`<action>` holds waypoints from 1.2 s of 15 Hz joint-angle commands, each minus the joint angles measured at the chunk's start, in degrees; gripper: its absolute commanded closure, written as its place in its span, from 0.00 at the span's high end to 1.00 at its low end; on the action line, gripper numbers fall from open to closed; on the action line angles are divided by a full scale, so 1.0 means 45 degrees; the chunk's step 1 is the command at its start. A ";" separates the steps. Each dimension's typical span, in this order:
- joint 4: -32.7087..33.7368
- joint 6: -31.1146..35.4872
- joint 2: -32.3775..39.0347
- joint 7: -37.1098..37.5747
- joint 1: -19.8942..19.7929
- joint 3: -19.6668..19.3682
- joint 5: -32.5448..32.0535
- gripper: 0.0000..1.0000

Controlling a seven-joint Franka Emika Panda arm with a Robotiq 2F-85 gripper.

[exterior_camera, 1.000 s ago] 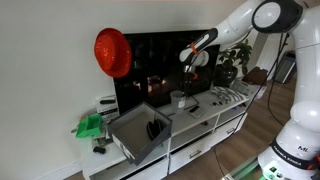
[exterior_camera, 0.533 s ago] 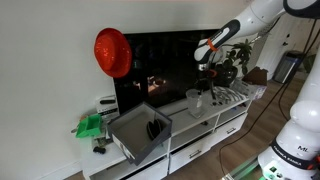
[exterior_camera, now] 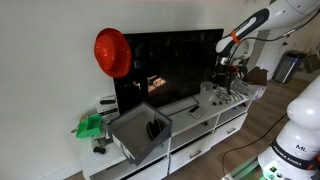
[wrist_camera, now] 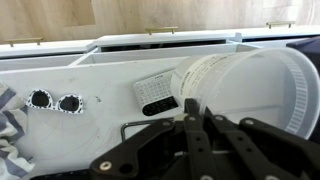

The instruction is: Place the cup to the right and behind the tv

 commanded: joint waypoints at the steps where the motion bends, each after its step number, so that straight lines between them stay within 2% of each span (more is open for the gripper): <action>1: -0.0826 -0.0436 -0.1214 -0.0336 -0.0531 -0.1049 0.1510 0.02; 5: -0.0496 -0.0625 -0.0950 0.0891 -0.1182 -0.2043 0.1636 0.01; 6: -0.0480 -0.0530 -0.0823 0.0359 -0.0939 -0.1870 0.1279 0.01; 7: -0.0480 -0.0532 -0.0817 0.0339 -0.1041 -0.1997 0.1258 0.04; 18: -0.0481 -0.0526 -0.0773 0.0324 -0.0921 -0.1889 0.1257 0.04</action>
